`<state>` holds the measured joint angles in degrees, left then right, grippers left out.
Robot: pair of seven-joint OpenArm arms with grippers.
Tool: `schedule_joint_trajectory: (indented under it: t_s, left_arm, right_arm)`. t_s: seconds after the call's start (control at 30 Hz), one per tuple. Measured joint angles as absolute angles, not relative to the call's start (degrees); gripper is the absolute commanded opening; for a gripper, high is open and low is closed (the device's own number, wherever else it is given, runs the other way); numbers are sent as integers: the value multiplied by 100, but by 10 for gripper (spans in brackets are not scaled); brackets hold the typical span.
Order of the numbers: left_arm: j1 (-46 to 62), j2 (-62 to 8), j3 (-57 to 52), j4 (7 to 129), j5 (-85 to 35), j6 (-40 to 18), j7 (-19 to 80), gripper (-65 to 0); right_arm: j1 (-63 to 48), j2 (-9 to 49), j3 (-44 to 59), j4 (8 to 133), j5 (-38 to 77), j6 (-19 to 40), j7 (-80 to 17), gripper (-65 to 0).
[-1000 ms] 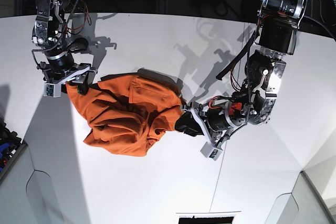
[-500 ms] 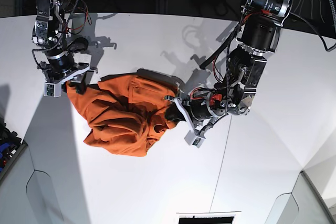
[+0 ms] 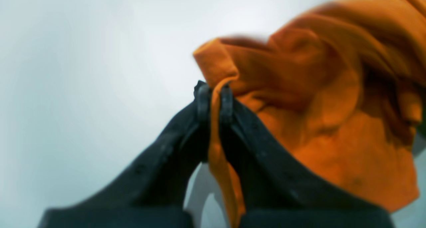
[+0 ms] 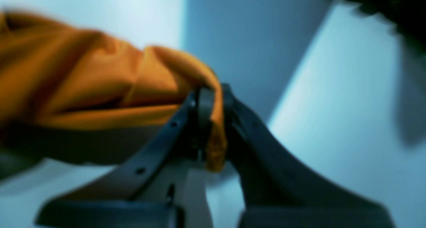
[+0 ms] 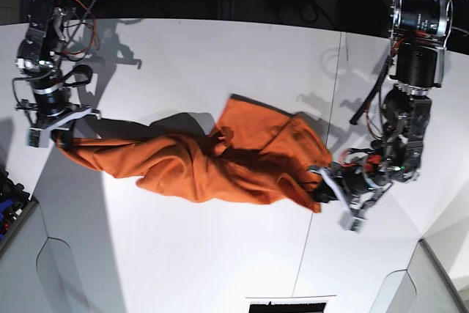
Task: Layout the t-shirt on the table in an organized manner, then fold the t-shirt properly
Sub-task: 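Lift the shirt and pull the grippers apart to stretch it out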
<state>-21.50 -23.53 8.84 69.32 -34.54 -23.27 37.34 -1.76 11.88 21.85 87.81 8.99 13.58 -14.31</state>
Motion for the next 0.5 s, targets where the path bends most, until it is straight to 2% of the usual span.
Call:
schedule_joint_trajectory:
  t_s: [0.2,0.23,0.3,0.33,0.37,0.4,0.5]
  left_arm:
    - [-2165,-2912,384,7443,-4029,-2344,3874,-650]
    - [-2165,-2967,384,7509,-4082,-2346,3896,-626]
    - [-2163,-2980,384,7583,-4084,-2364,3920,-482]
    - [-2165,-2967,384,7583,-4062,-2386,3931,-405]
    - [-2163,-2952,384,7583,-4062,-2449,3970,-345]
    - [-2161,-2947,401,7583,-4064,-2473,3988,-313]
    - [-2163,-2886,416,7583,-4003,-2471,4047,-310]
  right_arm:
    - [-174,1160,2724,9032,1487,1540,-1435,-650]
    - [-174,1162,2727,9032,1542,1540,-1470,-577]
    - [-174,1160,2727,9030,1542,1540,-1599,-359]
    - [-176,1160,2720,9030,1520,1540,-1597,-270]
    - [-176,1162,2709,9030,1516,1531,-1599,-214]
    - [-174,1168,2698,9032,1520,1525,-1640,-201]
    - [-176,1173,2687,9032,1782,1514,-1911,-201]
